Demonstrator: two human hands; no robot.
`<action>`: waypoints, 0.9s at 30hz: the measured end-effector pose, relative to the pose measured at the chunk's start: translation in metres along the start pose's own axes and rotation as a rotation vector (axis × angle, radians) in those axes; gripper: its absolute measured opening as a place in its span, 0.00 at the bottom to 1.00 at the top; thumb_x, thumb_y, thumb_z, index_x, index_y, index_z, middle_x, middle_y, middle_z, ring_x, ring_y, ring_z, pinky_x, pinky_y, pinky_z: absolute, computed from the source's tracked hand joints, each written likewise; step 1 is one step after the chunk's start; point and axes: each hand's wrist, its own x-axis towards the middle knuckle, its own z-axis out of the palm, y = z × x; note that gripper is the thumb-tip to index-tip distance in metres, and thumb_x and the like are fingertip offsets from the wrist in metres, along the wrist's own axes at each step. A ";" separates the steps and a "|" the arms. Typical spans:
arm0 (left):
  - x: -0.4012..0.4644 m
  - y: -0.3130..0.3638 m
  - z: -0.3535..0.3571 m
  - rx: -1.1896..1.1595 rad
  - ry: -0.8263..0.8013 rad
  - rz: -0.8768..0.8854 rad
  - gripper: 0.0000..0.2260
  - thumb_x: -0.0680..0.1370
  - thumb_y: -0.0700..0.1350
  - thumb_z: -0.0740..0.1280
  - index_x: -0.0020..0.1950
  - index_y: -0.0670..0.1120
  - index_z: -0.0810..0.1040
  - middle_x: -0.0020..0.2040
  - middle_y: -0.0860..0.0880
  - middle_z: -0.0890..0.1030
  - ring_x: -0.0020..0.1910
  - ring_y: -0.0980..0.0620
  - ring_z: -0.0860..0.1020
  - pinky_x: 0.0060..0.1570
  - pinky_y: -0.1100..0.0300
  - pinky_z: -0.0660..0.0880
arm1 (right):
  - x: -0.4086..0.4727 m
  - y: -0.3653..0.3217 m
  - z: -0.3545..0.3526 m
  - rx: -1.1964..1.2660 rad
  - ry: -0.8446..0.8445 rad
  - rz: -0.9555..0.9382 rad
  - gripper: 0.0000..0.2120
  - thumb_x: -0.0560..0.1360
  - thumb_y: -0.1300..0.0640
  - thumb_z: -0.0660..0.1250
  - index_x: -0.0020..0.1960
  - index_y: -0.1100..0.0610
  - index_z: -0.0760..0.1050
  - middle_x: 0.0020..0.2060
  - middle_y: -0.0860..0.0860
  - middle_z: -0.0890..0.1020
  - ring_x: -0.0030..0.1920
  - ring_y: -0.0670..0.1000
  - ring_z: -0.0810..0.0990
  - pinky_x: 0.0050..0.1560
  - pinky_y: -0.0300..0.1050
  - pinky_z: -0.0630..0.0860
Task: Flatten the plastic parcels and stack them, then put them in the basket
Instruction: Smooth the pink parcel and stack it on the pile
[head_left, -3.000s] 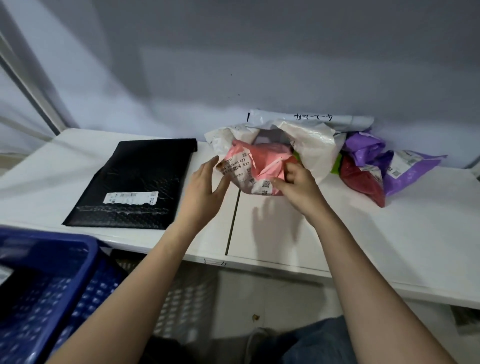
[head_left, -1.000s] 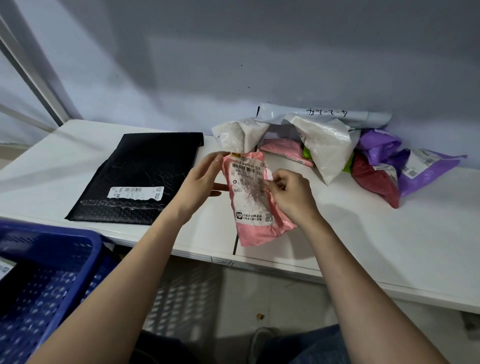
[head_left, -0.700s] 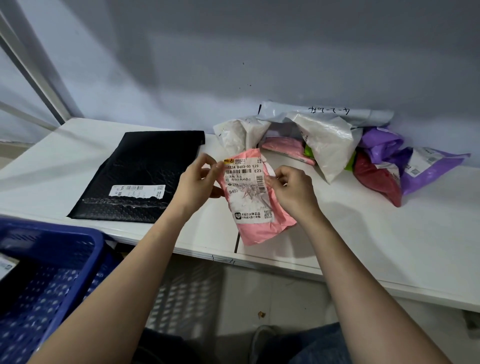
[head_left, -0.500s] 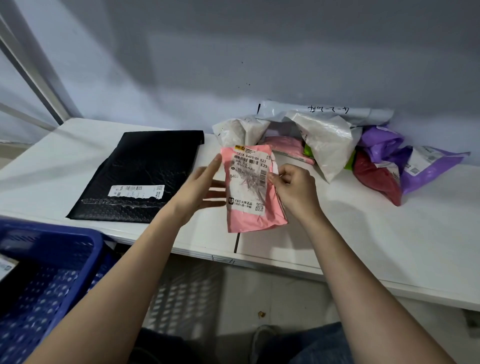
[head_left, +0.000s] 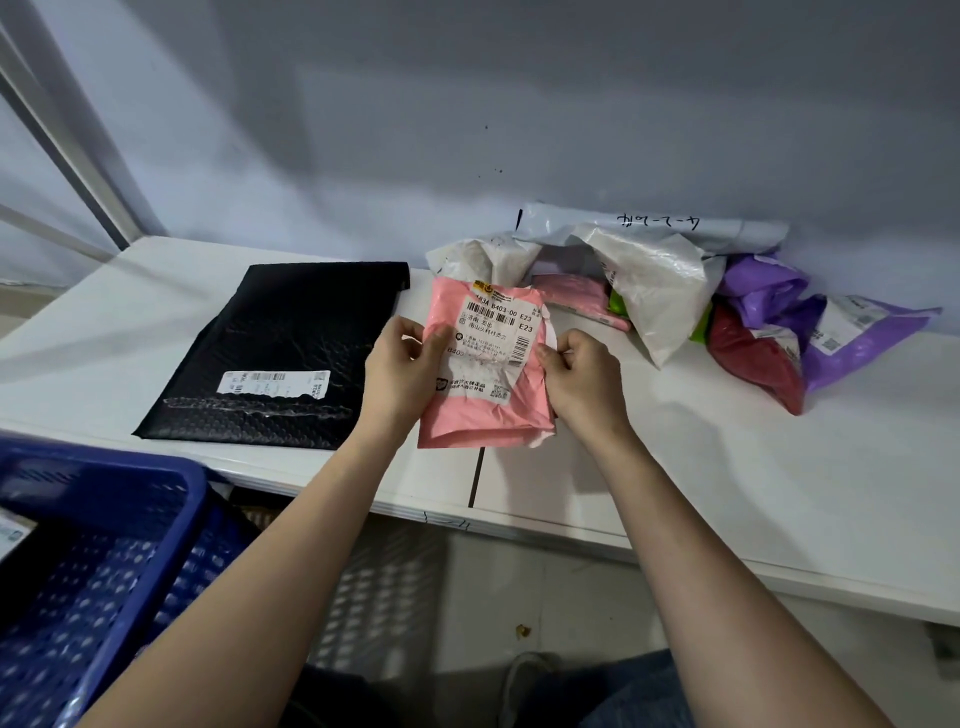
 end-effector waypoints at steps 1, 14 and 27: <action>0.000 0.000 0.000 0.033 0.018 0.033 0.12 0.76 0.51 0.67 0.38 0.49 0.68 0.34 0.51 0.75 0.32 0.55 0.72 0.33 0.62 0.68 | 0.000 0.001 0.001 -0.002 -0.013 0.007 0.10 0.78 0.56 0.63 0.40 0.58 0.70 0.35 0.52 0.77 0.39 0.54 0.74 0.37 0.43 0.61; -0.013 0.006 0.002 -0.057 -0.274 -0.125 0.14 0.79 0.57 0.58 0.46 0.48 0.75 0.40 0.51 0.78 0.41 0.51 0.77 0.44 0.55 0.74 | -0.006 -0.005 0.006 0.202 0.014 0.024 0.11 0.79 0.52 0.60 0.40 0.57 0.68 0.28 0.46 0.72 0.34 0.51 0.71 0.36 0.43 0.64; -0.013 0.006 0.000 0.006 -0.318 -0.323 0.18 0.77 0.61 0.60 0.57 0.48 0.68 0.39 0.49 0.76 0.40 0.48 0.77 0.46 0.52 0.76 | -0.008 -0.002 0.004 0.064 0.133 -0.095 0.09 0.80 0.55 0.58 0.52 0.62 0.70 0.46 0.62 0.81 0.50 0.64 0.78 0.42 0.46 0.65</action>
